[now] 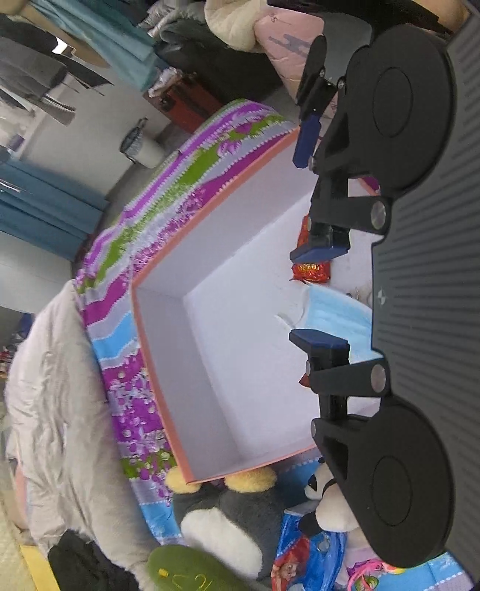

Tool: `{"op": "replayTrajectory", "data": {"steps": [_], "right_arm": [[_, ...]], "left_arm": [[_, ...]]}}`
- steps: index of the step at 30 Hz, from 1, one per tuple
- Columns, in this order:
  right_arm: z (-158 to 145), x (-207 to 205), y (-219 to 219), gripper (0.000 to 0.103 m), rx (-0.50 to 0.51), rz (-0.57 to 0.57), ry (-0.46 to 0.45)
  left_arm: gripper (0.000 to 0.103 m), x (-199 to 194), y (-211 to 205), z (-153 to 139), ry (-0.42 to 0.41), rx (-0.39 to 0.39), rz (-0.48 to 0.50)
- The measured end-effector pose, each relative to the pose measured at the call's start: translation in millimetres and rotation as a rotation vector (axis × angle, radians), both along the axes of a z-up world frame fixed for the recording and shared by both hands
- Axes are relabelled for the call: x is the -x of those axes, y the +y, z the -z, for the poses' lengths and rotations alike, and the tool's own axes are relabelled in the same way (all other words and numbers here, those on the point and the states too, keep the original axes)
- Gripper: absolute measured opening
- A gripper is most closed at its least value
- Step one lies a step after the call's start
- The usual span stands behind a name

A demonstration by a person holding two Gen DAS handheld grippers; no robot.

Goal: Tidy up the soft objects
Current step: 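Open the left tool dropping the mask into the box while the right tool releases the packet, then withdraw both tools from the orange box back toward the toys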

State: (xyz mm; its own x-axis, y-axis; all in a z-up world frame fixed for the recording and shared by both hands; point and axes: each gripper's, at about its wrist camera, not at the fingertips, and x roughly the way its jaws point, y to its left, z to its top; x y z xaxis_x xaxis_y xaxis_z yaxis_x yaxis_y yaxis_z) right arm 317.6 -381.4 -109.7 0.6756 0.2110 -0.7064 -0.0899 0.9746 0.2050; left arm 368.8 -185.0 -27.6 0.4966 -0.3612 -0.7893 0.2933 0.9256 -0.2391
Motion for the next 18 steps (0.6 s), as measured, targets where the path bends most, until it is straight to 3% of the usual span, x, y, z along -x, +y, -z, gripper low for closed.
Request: {"op": "replayTrajectory", "data": {"steps": [18], "right_arm": [[-34.0,93.0,30.3,0.062,-0.039,-0.066,-0.215]], "left_arm": [[0.048,106.5,44.7,-31.2,-0.22,0.0,-0.048]]}}
